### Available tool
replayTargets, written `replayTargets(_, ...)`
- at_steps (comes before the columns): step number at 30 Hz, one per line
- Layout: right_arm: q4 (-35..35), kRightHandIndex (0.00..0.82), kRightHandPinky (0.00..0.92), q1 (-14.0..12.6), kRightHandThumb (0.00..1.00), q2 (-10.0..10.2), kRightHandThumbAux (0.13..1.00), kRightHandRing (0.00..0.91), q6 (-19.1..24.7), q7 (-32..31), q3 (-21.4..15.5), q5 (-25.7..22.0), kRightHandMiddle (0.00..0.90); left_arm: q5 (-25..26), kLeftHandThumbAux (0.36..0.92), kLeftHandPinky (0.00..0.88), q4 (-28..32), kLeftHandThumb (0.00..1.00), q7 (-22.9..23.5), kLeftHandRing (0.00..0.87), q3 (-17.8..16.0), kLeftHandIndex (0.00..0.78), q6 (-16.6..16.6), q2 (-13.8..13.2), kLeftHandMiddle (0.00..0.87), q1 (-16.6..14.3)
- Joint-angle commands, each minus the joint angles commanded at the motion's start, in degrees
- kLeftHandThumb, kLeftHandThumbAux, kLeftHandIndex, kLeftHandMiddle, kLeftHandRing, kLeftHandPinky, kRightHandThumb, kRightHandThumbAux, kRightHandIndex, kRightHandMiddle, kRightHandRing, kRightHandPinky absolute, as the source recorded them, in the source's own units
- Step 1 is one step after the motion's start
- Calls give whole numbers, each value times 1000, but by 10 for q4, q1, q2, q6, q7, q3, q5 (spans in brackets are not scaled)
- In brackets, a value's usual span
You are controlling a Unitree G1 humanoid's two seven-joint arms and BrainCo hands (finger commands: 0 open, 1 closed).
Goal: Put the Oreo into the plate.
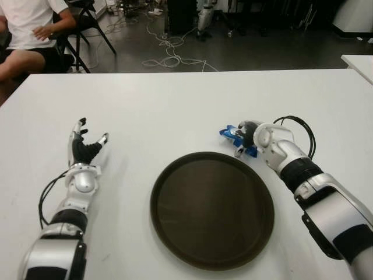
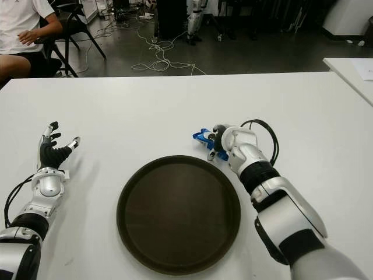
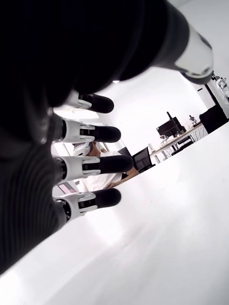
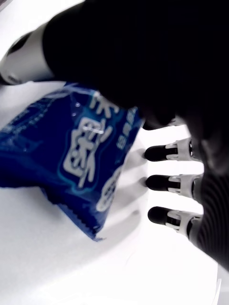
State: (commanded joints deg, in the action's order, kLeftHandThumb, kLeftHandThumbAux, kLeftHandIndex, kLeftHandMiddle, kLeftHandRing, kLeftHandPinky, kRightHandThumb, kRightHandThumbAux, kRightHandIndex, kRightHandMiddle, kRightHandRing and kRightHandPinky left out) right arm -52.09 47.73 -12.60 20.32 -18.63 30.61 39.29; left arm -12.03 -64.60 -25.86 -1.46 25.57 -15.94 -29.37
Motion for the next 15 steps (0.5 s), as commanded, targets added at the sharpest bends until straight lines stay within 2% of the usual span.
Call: replayTargets(15,-50,58,0,19,0,10,822,41,-14,5,1,-3,94,-2,721,187,1,266,-3,167,0,84,4,1,154,0)
